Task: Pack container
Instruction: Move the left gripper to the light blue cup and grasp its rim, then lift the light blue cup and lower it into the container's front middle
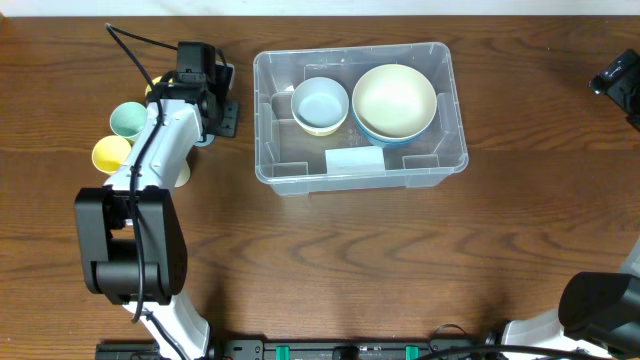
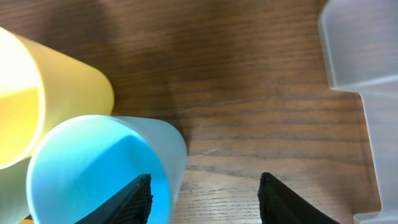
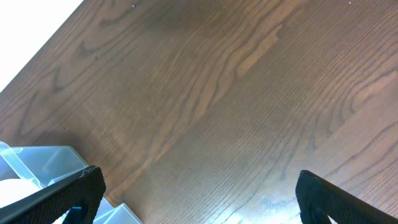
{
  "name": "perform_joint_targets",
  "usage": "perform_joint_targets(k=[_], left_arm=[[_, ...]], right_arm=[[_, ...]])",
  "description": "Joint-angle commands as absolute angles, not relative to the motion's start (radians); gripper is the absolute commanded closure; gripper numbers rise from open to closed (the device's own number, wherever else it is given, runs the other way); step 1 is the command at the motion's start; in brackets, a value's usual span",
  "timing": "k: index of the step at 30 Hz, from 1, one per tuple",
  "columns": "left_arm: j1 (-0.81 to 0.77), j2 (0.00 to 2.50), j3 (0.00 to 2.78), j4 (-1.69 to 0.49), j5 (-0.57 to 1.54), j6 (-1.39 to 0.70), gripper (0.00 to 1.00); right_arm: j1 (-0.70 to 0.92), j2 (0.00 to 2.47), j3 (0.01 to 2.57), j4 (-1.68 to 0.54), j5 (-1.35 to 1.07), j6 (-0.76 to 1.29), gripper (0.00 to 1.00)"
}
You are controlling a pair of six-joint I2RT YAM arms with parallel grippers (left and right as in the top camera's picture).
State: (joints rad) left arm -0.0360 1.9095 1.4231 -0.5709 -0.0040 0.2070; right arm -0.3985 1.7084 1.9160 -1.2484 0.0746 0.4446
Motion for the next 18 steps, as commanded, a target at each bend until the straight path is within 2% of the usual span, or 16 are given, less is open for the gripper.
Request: perform_joint_targets(k=[1, 7, 12, 18], left_arm=[[-0.014, 1.916, 1.427, -0.563, -0.012, 0.205, 0.46], [0.011, 1.925, 1.426, -0.562, -0.012, 0.205, 0.47], [0.017, 1.929, 1.426, -0.56, -0.012, 0.189, 0.56], [0.017, 1.937, 1.426, -0.559, -0.012, 0.155, 0.61]], right_arm=[[-0.403, 1.713, 1.915, -1.25, 0.075, 0.459, 0.01], [-0.403, 1.713, 1.915, -1.25, 0.075, 0.459, 0.01], [-0.403, 1.713, 1.915, -1.25, 0.075, 0.459, 0.01], [-0.403, 1.713, 1.915, -1.25, 0.075, 0.459, 0.01]])
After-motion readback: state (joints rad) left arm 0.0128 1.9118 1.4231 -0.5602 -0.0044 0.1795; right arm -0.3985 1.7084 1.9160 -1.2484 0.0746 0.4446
